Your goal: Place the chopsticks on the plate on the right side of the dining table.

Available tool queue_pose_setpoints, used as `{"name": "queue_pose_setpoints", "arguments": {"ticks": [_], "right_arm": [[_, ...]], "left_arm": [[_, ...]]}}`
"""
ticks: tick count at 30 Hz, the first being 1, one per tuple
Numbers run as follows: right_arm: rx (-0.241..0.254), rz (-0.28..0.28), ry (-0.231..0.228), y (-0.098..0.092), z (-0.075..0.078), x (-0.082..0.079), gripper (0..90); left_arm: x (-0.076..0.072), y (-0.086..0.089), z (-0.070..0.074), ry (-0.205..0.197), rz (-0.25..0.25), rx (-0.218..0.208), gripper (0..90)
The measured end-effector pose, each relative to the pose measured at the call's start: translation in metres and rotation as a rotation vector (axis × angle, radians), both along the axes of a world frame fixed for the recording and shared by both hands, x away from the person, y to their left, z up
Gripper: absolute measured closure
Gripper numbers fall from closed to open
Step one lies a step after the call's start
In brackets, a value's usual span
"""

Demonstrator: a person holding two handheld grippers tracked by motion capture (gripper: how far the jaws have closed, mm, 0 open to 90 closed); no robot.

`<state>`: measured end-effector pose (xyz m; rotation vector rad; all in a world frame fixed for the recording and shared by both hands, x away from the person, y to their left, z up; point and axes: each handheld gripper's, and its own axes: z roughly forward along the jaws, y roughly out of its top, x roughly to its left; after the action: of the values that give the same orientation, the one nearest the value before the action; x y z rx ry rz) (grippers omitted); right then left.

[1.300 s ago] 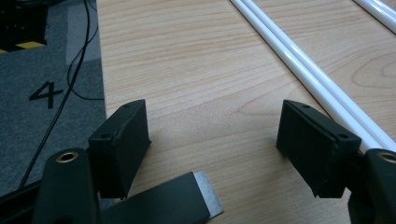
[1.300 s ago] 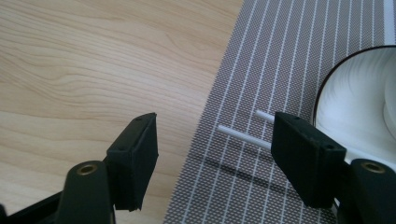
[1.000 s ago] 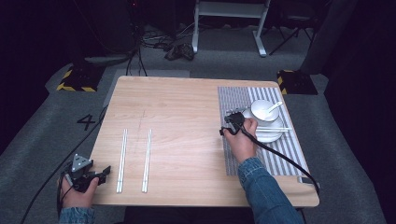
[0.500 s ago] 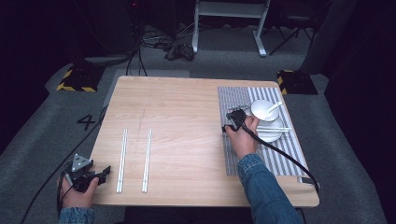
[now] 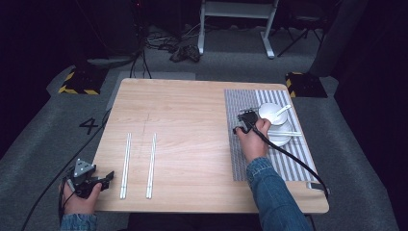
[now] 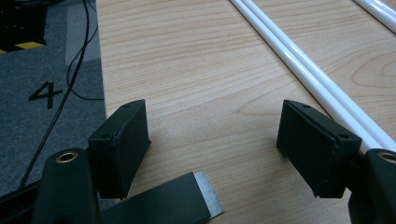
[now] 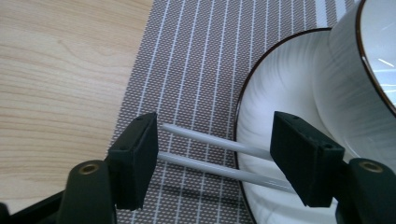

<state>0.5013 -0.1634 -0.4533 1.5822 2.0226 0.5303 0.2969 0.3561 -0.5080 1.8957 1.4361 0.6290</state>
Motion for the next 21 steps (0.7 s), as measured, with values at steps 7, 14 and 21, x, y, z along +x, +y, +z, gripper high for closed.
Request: {"name": "queue_pose_setpoints", "arguments": {"ticks": [7, 14, 21], "right_arm": [[0.057, 0.03, -0.04, -0.006, 0.009, -0.006, 32.2], [0.108, 0.109, -0.171, -0.032, 0.042, -0.028, 28.8], [0.067, 0.081, -0.283, -0.116, 0.063, -0.048, 33.5]], "left_arm": [[0.0, 0.0, 0.0, 0.0, 0.0, 0.0, 24.9], [0.0, 0.0, 0.0, -0.001, 0.0, 0.001, 24.9], [0.0, 0.0, 0.0, -0.002, 0.0, 0.001, 24.9]]}}
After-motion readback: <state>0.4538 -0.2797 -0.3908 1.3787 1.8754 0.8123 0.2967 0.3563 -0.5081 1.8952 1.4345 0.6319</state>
